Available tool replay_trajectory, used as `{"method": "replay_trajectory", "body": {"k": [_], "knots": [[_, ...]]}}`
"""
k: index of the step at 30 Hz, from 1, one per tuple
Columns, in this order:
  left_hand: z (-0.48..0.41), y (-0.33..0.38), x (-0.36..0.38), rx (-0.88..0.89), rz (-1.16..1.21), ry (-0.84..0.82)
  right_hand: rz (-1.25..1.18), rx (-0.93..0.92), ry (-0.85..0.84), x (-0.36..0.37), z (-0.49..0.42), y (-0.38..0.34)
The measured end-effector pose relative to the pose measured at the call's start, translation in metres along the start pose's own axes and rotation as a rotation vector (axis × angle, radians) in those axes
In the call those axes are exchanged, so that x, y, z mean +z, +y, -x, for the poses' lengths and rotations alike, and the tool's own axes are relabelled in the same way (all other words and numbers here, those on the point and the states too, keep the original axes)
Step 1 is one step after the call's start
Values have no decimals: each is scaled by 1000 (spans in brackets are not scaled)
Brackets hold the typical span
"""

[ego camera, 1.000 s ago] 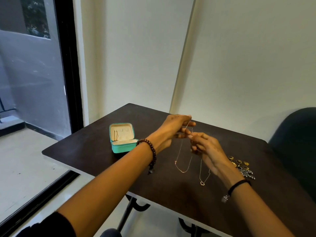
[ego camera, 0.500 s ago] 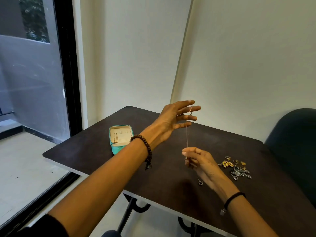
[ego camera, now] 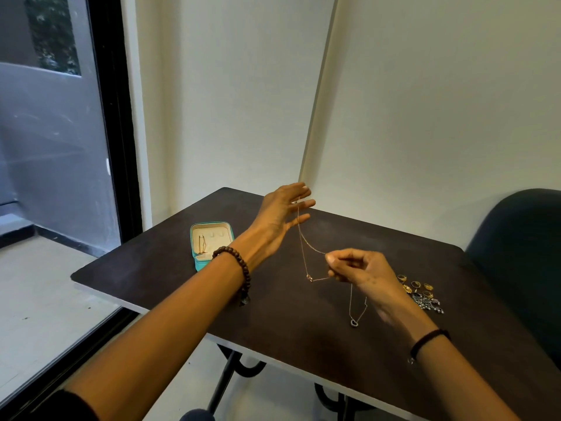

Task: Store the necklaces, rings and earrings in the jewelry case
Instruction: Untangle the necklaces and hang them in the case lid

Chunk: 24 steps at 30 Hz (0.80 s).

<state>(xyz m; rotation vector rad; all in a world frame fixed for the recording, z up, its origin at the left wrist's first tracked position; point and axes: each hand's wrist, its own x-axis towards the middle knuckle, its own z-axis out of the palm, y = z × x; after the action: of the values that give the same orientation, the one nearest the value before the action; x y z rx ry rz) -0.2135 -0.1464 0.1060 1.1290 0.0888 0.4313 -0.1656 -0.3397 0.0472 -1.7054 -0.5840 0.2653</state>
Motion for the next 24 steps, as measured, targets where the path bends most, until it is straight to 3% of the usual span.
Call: {"method": "replay_trajectory", "body": {"k": [7,12,18,24], "knots": [[7,-22,-9,-108,-219,-100,181,-192,-91,11,-16,-42],[11,-24,-5,-96,-400,-162,255,-225,-28,15,-26,-53],[14,-18,-2,-58,-521,-214,118,-188,86,22,-25,-47],[16,-12,-5,-118,-328,-215,-232,32,51,33,-25,-36]]}}
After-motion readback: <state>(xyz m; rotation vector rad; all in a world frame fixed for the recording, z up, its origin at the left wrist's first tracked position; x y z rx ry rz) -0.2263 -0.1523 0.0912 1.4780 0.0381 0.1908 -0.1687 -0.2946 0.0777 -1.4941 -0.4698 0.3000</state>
